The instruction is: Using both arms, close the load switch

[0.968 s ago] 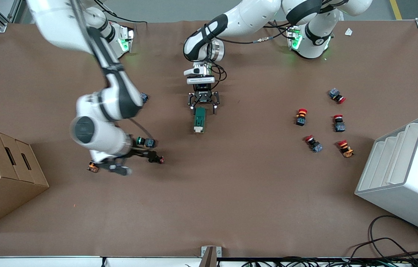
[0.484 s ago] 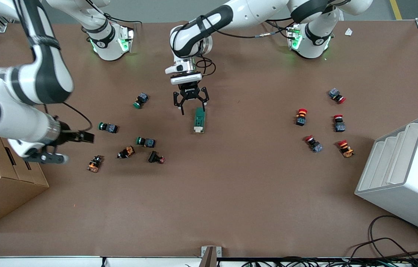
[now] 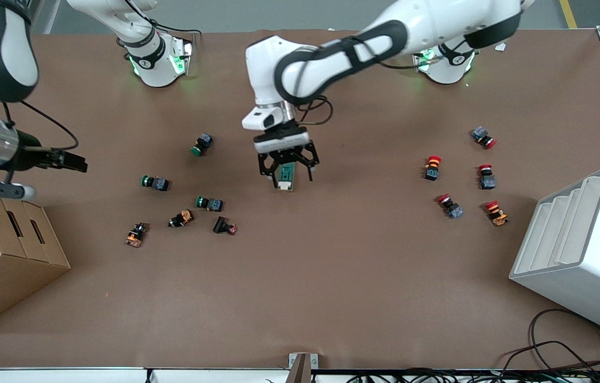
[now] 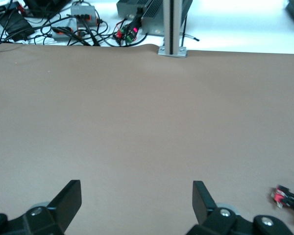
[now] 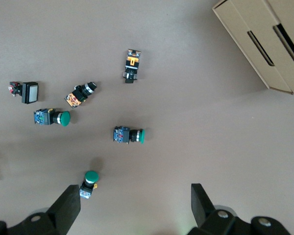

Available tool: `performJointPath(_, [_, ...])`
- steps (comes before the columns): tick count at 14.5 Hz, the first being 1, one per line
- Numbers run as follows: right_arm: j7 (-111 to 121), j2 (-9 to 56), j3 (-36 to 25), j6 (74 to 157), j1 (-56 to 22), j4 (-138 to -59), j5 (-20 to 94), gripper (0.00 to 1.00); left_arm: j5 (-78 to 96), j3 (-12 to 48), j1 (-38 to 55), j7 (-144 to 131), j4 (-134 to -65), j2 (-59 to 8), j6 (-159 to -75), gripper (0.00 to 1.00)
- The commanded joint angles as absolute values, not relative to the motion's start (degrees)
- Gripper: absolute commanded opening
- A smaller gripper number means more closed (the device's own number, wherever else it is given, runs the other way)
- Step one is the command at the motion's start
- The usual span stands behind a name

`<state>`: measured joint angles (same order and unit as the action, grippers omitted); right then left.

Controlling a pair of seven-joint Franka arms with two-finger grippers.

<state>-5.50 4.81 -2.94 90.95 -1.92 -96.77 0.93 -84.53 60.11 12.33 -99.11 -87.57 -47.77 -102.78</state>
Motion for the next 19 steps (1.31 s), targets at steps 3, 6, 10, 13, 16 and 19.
performJointPath(3, [-5.27, 0.71, -1.50, 86.49, -0.09, -95.72, 0.62, 1.00, -81.13, 61.70, 10.72, -94.32, -83.95, -47.72, -102.30, 1.00])
performJointPath(6, [-5.10, -0.96, -0.70, 85.61, 0.61, -95.71, 0.62, 1.00, -75.87, 62.92, 9.50, -89.05, -80.43, -46.85, -102.22, 1.00])
performJointPath(10, [-4.14, -2.81, 2.27, 84.90, 3.24, -95.71, 0.00, 1.00, -74.09, 63.10, 8.18, -84.73, -79.02, -46.41, -102.22, 1.00])
performJointPath(13, [-3.25, -3.86, 3.52, 84.73, 3.87, -95.71, -0.09, 1.00, -66.48, 58.65, 9.05, -79.65, -76.38, -43.35, -102.39, 1.00])
performJointPath(16, [-3.25, -3.87, 1.59, 84.38, 2.21, -95.71, 0.00, 1.00, -53.76, 47.94, 13.09, -76.66, -76.29, -36.94, -104.75, 1.00])
performJointPath(19, [-3.25, -4.04, -3.59, 84.02, -2.45, -95.71, 0.17, 1.00, -40.64, 37.91, 14.32, -63.68, -76.64, -29.82, -106.52, 1.00])
